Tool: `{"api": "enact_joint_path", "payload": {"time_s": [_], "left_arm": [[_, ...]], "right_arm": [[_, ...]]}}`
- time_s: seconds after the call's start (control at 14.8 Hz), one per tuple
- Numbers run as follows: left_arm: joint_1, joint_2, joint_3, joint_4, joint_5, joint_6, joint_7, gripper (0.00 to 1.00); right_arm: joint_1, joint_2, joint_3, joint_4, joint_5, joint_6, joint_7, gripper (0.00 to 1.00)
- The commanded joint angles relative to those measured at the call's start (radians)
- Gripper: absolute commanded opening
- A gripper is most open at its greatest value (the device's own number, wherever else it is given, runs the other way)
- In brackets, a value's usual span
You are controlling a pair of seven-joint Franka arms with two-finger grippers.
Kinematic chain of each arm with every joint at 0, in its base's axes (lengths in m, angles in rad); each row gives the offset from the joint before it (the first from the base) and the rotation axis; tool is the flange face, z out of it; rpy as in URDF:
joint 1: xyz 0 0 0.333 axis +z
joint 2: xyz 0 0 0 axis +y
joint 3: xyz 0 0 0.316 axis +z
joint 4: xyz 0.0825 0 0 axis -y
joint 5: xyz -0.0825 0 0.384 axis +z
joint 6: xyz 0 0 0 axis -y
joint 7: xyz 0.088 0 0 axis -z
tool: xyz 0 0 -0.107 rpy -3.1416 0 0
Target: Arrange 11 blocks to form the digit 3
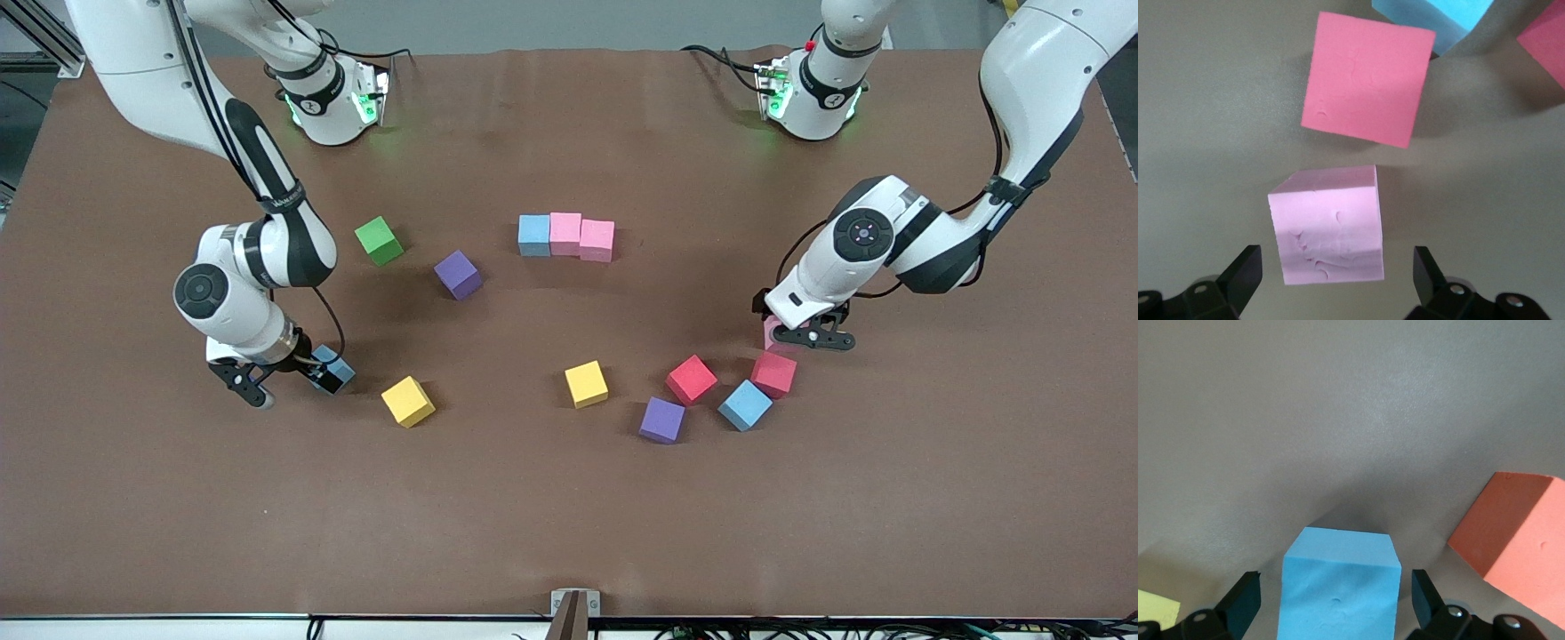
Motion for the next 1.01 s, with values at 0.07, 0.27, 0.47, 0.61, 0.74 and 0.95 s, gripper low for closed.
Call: {"api": "enact_joint_path", "payload": {"time_s": [0.07, 0.27, 0.47, 0.61, 0.74, 0.95], "left_arm": [[0.006, 0.066, 0.012, 0.039, 0.022, 0.007, 0.0, 1.0], [0.005, 0.072, 0.017, 0.04, 0.022, 0.007, 0.003, 1.0], [0.005, 0.081, 0.018, 0.042, 0.022, 0.007, 0.01, 1.0], [0.005, 0.097, 0.02, 0.055, 0.024, 0.009, 0.009, 1.0], [0.005, 0.104, 0.028, 0.062, 0.024, 0.009, 0.009, 1.0], [-0.001, 0.106, 0.031, 0.074, 0.024, 0.009, 0.01, 1.0]], "right_arm": [[-0.002, 0.006, 0.002, 0.013, -0.001, -0.029, 0.003, 0.89], [0.001, 0.006, 0.003, 0.013, -0.001, -0.035, -0.001, 0.15], [0.03, 0.0, 0.007, 0.015, -0.002, -0.066, -0.014, 0.02], [0.07, -0.02, 0.008, 0.045, -0.002, -0.176, -0.039, 0.0], [0.09, -0.052, 0.035, 0.096, 0.001, -0.309, -0.055, 0.0], [0.09, -0.092, 0.126, 0.127, 0.001, -0.376, -0.057, 0.0]]}}
